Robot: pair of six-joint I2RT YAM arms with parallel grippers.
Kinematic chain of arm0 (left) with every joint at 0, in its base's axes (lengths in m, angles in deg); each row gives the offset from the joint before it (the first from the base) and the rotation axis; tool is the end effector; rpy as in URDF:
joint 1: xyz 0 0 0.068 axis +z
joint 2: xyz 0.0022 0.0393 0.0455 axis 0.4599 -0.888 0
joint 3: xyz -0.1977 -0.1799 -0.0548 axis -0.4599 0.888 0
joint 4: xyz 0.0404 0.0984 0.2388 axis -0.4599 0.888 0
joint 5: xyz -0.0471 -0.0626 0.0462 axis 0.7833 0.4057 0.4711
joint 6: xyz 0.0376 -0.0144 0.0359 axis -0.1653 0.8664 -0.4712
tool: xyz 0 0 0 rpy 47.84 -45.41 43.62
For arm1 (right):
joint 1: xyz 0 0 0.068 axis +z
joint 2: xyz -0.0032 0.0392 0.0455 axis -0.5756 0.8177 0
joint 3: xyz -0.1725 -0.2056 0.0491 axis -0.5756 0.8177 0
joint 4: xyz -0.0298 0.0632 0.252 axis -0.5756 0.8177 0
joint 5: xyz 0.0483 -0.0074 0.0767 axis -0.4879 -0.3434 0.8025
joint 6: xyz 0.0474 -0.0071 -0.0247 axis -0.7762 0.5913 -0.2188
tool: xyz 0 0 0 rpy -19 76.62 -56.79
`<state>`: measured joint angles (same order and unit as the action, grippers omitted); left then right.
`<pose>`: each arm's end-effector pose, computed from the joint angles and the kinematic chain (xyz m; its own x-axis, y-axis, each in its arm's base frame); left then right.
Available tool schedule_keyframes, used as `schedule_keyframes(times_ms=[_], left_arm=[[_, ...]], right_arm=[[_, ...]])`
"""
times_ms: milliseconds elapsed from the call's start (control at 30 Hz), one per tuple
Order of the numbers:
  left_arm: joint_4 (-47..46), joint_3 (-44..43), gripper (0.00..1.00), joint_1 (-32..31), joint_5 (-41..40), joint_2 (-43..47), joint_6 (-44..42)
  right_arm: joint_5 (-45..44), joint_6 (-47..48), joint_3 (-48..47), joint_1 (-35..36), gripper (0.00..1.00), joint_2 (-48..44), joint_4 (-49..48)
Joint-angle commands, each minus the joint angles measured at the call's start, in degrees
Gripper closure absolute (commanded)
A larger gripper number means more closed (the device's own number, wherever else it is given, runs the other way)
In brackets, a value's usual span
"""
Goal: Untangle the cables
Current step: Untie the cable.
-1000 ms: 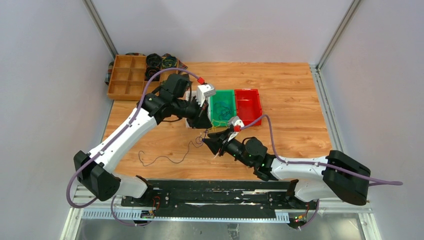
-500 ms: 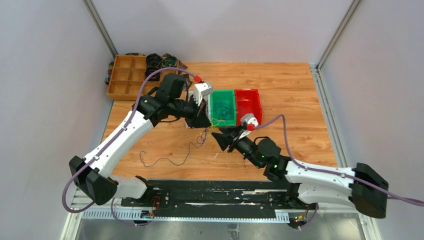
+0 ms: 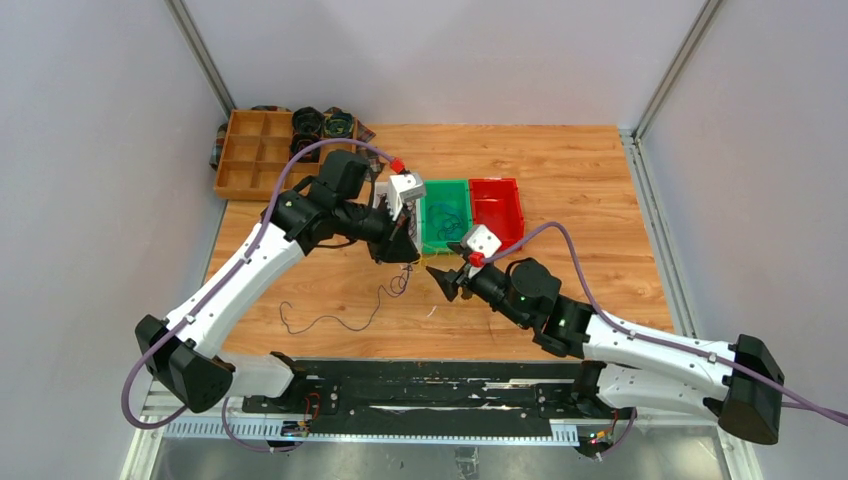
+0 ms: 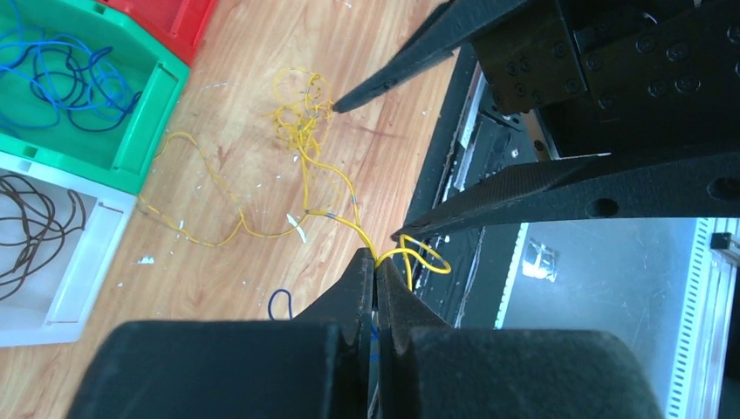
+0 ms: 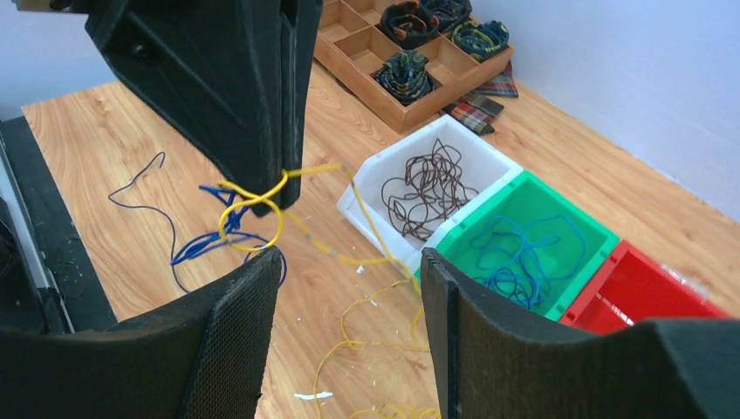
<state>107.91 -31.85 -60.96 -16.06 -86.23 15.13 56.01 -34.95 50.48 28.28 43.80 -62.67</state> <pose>0.2051 -0.1646 0.3706 -0.4862 0.4233 -0.7645 0.8703 0.3134 -0.3800 0.1077 0.1983 0.3072 0.0952 0.0325 -0.9949 -0.7721 0.6333 -0.0532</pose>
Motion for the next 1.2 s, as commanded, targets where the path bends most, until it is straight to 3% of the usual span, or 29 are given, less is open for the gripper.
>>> schedule_keyframes(times_ms=[0,100,267,500,567,667,700,800,867,933,1000,1167], left_arm=[[2.7,-1.1,0.99,-0.4,2.6,2.1,-3.2],[3.4,-1.0,0.99,-0.4,3.3,2.4,-3.8],[5.1,-2.0,0.99,-0.4,7.0,2.5,-5.4],[11.1,-4.3,0.99,-0.4,12.7,2.7,-11.5],[11.6,-4.7,0.99,-0.4,13.4,2.7,-11.9],[11.7,-5.2,0.99,-0.4,11.3,2.6,-12.6],[11.7,-5.4,0.98,-0.4,10.2,2.6,-12.7],[11.7,-5.6,0.68,-0.4,7.9,2.8,-13.0],[11.7,-5.6,0.55,-0.4,6.9,3.2,-13.2],[11.7,-5.3,0.27,-0.4,5.7,3.7,-13.6],[11.8,-4.9,0.19,-0.3,4.9,4.3,-14.5],[16.2,-3.5,0.17,-0.3,6.8,5.3,-21.3]], right_arm=[[6.4,6.2,-5.1,-1.9,0.4,2.4,2.8],[11.2,7.5,-8.1,-2.2,0.41,4.8,4.3],[11.0,9.1,-11.1,-2.3,0.48,8.6,5.4],[11.3,8.1,-11.0,-2.4,0.69,8.0,4.7],[11.4,7.7,-10.7,-2.4,0.77,7.3,4.9],[10.9,6.6,-9.8,-2.4,0.98,5.2,5.1],[10.4,6.1,-9.3,-2.4,0.99,4.2,5.2],[8.1,4.0,-7.1,-2.4,0.99,0.5,4.1],[6.4,2.3,-5.7,-2.4,0.99,-2.0,3.4],[5.8,1.0,-4.7,-2.5,0.99,-4.1,3.4],[5.5,-0.2,-3.9,-2.5,1.0,-5.7,3.6],[5.2,-3.1,-1.7,-2.6,0.99,-9.4,4.1]])
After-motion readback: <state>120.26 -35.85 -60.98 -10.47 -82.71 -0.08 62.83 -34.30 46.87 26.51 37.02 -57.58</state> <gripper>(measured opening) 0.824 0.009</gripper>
